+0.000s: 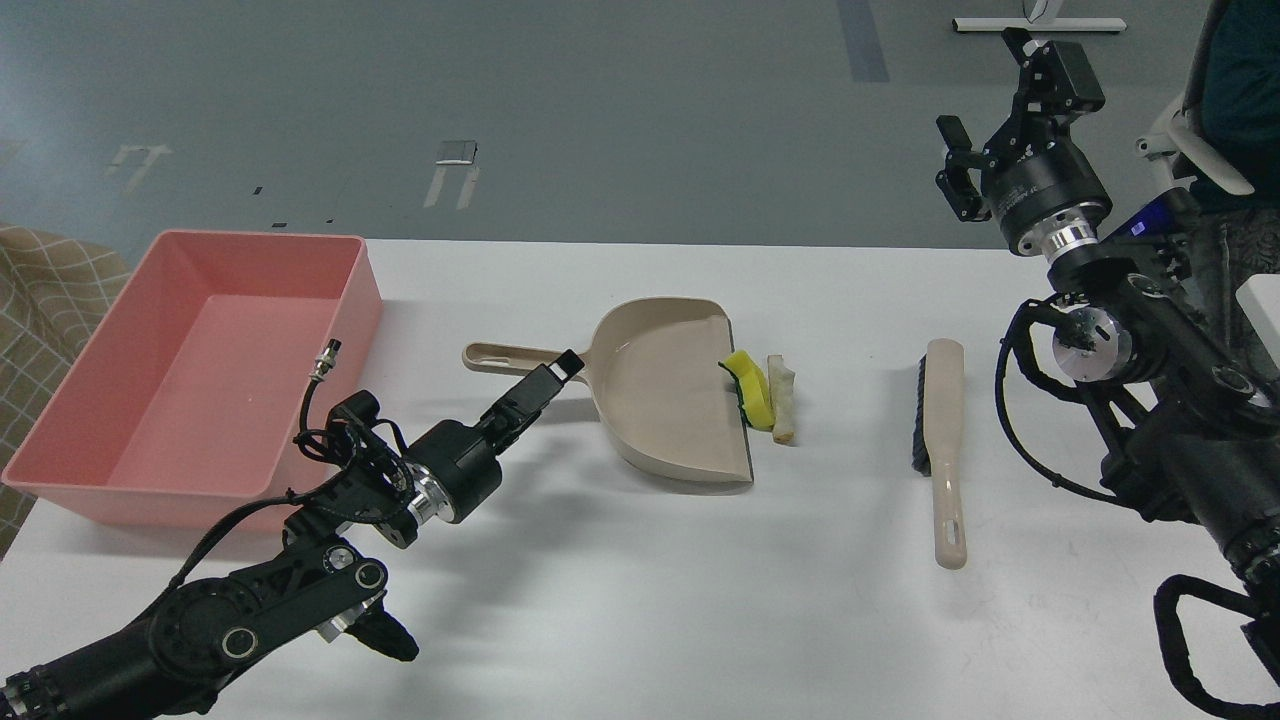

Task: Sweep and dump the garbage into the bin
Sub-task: 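Grasp the beige dustpan handle with the left gripper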

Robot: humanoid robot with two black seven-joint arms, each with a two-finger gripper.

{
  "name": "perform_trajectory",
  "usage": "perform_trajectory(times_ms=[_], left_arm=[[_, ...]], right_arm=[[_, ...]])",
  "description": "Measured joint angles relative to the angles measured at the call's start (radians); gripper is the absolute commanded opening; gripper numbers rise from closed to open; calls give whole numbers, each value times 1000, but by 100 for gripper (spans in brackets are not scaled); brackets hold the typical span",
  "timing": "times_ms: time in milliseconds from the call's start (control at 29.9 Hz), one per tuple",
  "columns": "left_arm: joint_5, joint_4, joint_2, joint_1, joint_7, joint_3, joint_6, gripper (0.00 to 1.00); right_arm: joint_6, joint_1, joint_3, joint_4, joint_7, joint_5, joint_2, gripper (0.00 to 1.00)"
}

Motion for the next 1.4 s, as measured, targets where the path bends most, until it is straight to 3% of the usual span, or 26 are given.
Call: perform_trajectory(times_ms=[401,835,868,902,935,1002,1069,1169,1236,1402], left_arm=[[-85,80,-27,-10,-3,-5,109,98],[-108,151,-70,-54,-7,-5,144,93],[-109,153,-74,-55,-8,-5,144,90],[-109,154,-79,-56,-8,-5,144,79],[-109,156,-82,-57,-9,-5,144,62],[-109,157,-86,-58,-9,-5,144,40],[-109,158,-88,-58,-6,-5,144,36],[-108,161,-89,-58,0,-1,145,18],[-108,167,-91,-58,3,1,145,0],[-108,183,-98,-57,24,3,145,0]], right_arm=[[-3,0,1,1,0,0,1,100],[-3,0,1,1,0,0,3,100],[-3,1,1,1,0,0,3,100],[-3,1,1,1,0,0,3,100],[-3,1,1,1,0,0,3,100],[-3,1,1,1,0,0,3,100],[-3,2,1,1,0,0,3,100],[-3,2,1,1,0,0,3,100],[-3,3,1,1,0,0,3,100],[-3,3,1,1,0,0,6,100]])
